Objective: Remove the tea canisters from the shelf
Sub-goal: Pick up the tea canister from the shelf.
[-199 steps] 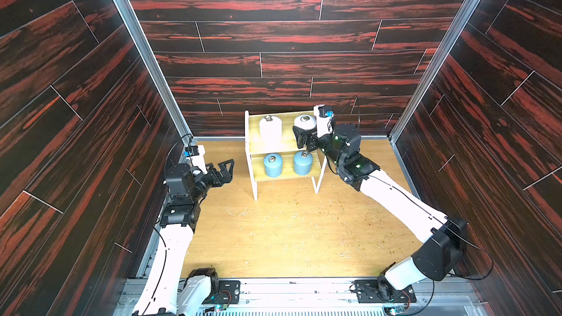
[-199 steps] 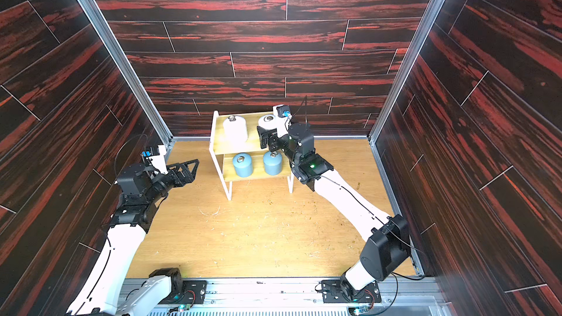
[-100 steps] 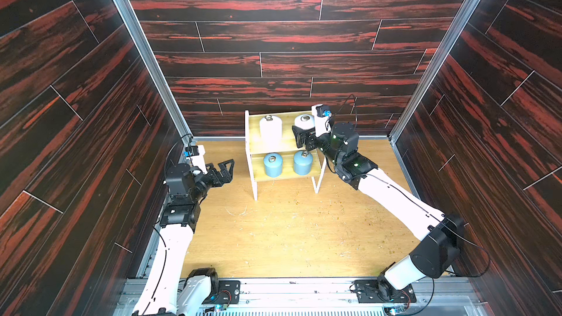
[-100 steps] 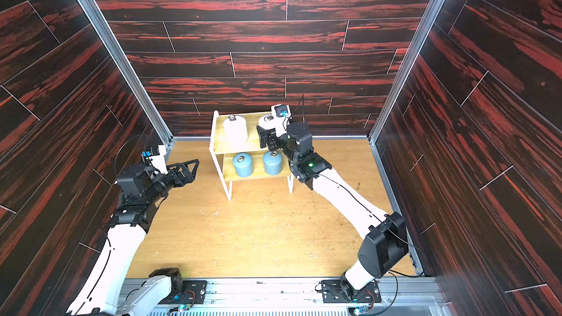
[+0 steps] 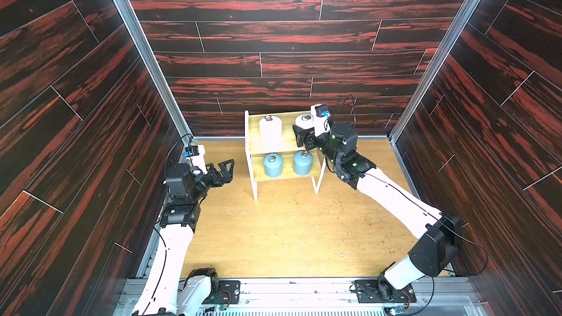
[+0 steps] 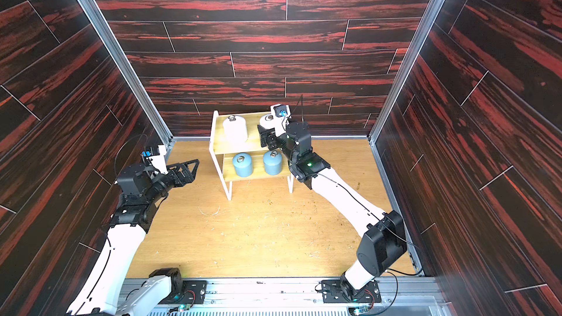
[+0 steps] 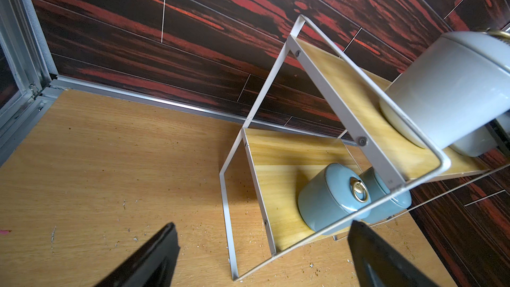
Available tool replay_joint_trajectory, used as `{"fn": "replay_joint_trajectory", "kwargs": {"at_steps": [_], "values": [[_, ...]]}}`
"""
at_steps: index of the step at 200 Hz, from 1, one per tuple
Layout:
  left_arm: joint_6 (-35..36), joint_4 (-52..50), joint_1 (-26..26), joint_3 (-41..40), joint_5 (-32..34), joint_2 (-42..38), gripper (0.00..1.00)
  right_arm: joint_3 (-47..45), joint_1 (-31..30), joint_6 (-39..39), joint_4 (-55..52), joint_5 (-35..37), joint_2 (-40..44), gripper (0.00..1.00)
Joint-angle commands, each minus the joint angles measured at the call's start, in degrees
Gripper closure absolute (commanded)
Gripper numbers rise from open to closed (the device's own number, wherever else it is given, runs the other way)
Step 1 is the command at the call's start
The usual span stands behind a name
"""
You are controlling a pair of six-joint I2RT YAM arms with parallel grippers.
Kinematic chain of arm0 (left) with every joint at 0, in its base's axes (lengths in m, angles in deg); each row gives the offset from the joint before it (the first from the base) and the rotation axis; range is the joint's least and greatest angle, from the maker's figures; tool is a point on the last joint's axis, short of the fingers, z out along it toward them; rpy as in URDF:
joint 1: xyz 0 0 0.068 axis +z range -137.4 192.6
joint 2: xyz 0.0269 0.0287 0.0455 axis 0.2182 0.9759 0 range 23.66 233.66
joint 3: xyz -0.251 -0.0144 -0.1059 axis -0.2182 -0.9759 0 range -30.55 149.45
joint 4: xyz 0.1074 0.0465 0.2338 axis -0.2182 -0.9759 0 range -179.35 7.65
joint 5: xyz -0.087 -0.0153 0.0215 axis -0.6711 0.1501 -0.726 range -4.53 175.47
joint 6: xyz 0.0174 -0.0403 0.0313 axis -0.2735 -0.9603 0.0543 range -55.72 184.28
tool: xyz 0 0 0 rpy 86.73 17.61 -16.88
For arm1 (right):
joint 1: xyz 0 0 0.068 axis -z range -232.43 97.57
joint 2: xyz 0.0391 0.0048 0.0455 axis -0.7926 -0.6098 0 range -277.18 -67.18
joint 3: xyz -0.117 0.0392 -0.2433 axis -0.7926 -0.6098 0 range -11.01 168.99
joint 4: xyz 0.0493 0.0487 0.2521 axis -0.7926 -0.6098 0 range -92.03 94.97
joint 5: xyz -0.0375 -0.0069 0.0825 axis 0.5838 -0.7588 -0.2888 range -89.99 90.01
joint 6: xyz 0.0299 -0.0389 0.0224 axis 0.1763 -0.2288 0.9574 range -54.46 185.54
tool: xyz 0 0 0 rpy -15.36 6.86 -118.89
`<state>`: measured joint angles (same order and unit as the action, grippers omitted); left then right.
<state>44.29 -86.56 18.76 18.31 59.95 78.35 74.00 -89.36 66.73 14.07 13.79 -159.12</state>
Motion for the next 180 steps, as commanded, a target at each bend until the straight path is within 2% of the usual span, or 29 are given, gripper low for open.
{"fn": "replay_joint_trajectory", "kwargs": {"at_steps": [1, 49, 146, 180], "values": [[-0.1, 1.5, 0.1, -0.2, -0.7, -0.2, 0.00, -2.1, -0.4, 2.2, -5.4, -0.9, -3.2, 0.11], [-0.3, 1.4, 0.1, -0.3, -0.8, -0.2, 0.00, -2.6, -0.4, 2.0, -5.3, -1.2, -2.8, 0.15], [-0.6, 1.7, 0.1, -0.3, -1.0, -0.4, 0.00, -2.5, -0.4, 1.7, -4.8, -3.2, -1.1, 0.32], [-0.7, 1.8, 0.1, -0.3, -1.1, -0.3, 0.00, -2.4, -0.4, 1.8, -4.8, -3.4, -0.2, 0.34]]}}
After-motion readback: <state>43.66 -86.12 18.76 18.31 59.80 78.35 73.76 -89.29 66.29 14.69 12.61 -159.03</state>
